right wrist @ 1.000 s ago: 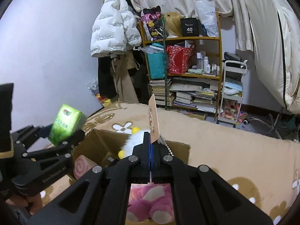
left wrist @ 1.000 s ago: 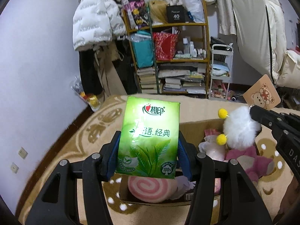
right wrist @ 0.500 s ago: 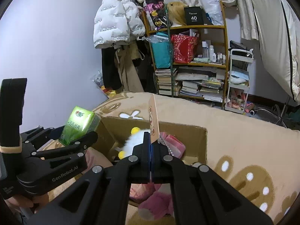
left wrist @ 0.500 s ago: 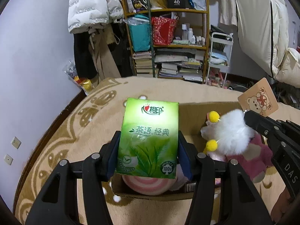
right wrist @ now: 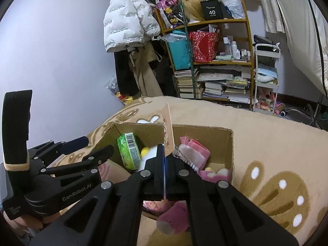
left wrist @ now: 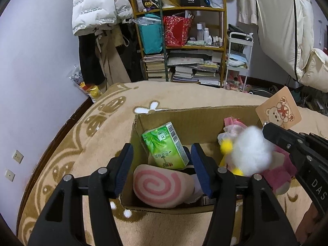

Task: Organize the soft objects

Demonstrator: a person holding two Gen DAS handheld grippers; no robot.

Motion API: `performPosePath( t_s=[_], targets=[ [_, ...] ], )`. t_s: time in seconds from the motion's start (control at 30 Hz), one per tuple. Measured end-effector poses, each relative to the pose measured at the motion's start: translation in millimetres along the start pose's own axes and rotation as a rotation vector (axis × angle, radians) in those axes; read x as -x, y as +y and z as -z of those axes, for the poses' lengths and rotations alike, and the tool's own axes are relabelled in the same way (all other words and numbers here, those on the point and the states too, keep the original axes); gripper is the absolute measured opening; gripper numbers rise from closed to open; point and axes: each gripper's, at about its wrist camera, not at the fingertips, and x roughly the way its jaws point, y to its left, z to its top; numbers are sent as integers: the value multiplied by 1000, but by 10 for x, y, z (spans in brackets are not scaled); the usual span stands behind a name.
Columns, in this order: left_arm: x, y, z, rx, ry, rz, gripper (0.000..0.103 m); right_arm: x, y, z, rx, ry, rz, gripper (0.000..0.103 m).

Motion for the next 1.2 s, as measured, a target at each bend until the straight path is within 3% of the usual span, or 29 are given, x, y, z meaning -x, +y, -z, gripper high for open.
performPosePath(
  t_s=[0.2, 0.4, 0.47, 0.53, 0.67, 0.83, 0.97, 1.03, 1.1, 1.2],
  targets=[
    [77, 16, 23, -9, -8, -35, 70, 41, -13, 12, -21, 0, -14, 2],
    [210, 67, 44, -12, -28, -71, 83, 93, -15, -16, -26, -9, -2, 9],
    [269, 104, 55, -3, -33, -84, 86, 118, -16, -19, -26, -7, 3, 15],
    [315, 142, 58, 11, -33, -91, 88, 168, -16, -15, -26, -14, 13, 33],
    [433, 215, 94, 28, -47, -96, 95, 273, 30, -9, 3, -34, 20, 44],
    [586, 280, 81, 42, -70, -116, 97, 396, 109, -26, 14, -63, 16, 72],
    [751, 341, 97, 58, -102, -129, 99, 514, 172, -32, 24, -81, 23, 85],
    [833, 368, 105, 64, -117, -133, 100, 585, 218, -30, 38, -95, 30, 97],
    [908, 390, 108, 66, -128, -141, 100, 663, 269, -30, 56, -111, 51, 103],
    [1034, 404, 118, 68, -148, -151, 100, 780, 336, -35, 76, -123, 71, 103]
  ],
)
